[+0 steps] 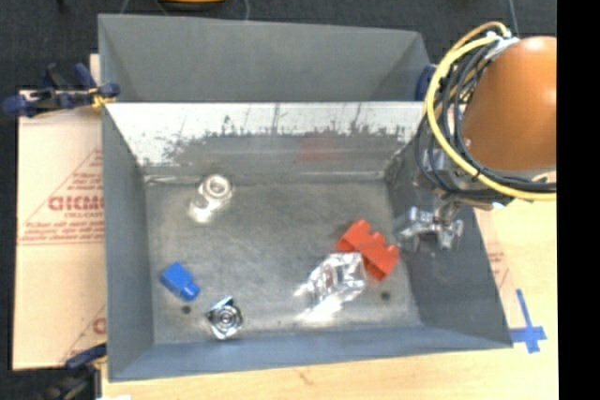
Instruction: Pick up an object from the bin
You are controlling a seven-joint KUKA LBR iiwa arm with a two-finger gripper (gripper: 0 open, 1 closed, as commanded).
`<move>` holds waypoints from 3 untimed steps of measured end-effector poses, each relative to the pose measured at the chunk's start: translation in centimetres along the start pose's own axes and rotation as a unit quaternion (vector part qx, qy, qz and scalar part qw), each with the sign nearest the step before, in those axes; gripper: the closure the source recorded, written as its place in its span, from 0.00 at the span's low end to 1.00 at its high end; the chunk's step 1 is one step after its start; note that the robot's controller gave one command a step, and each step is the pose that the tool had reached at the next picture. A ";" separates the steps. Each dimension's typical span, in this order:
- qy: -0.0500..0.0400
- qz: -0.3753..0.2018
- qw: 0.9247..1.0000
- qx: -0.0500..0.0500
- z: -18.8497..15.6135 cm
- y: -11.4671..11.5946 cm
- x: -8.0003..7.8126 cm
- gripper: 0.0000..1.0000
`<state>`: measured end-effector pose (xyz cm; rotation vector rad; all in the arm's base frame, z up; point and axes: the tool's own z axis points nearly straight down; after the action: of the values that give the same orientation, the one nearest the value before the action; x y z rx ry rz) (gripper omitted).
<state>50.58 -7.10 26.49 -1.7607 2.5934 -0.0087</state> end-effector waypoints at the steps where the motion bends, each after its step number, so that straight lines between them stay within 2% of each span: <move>1: 0.000 0.003 1.000 -0.004 0.3 0.1 0.0 1.00; 3: 0.001 0.005 1.000 -0.005 0.3 0.1 0.0 1.00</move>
Offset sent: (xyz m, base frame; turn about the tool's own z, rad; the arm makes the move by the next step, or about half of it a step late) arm 0.0000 0.0000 0.0000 0.0000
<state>50.48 -7.10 26.21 -1.7512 2.6070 0.0022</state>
